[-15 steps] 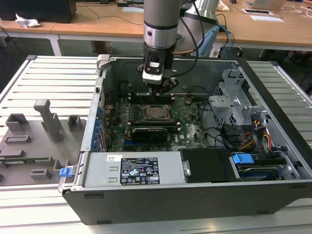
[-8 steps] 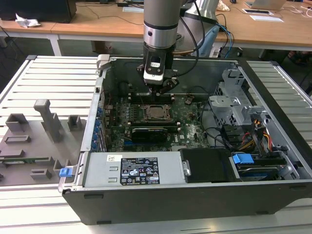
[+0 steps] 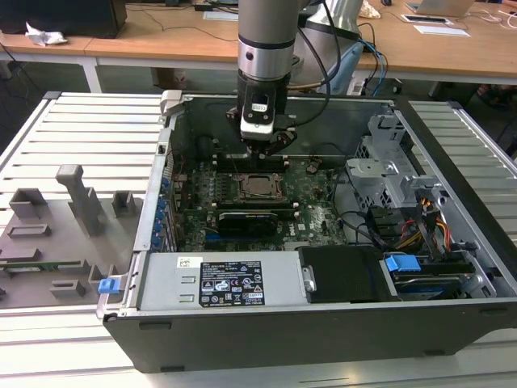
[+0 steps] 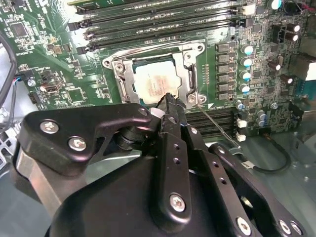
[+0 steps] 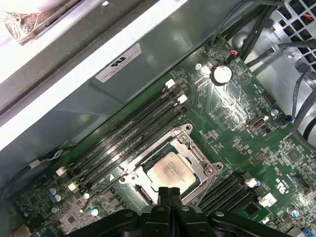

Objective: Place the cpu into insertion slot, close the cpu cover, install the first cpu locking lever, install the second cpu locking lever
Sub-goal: 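Install the first cpu locking lever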

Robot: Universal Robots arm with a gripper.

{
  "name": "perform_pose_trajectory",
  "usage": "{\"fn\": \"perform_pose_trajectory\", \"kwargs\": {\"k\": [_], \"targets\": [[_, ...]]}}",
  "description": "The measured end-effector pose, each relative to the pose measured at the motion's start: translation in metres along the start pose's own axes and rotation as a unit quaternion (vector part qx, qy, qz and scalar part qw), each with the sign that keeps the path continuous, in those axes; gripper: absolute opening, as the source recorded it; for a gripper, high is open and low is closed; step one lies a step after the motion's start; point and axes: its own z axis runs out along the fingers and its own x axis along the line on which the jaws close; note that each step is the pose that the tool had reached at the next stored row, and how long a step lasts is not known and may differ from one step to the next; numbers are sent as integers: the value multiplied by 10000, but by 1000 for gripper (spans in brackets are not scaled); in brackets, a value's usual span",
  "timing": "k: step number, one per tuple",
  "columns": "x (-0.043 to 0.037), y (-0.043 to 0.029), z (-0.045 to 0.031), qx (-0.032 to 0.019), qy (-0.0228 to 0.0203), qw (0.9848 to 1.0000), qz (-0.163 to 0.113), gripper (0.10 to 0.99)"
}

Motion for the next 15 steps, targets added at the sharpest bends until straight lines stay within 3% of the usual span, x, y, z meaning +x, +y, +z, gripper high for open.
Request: {"fn": "perform_pose_trajectory", "kwargs": {"k": [15], "targets": [[0,0,0,-2,6,9995,-319,106]]}}
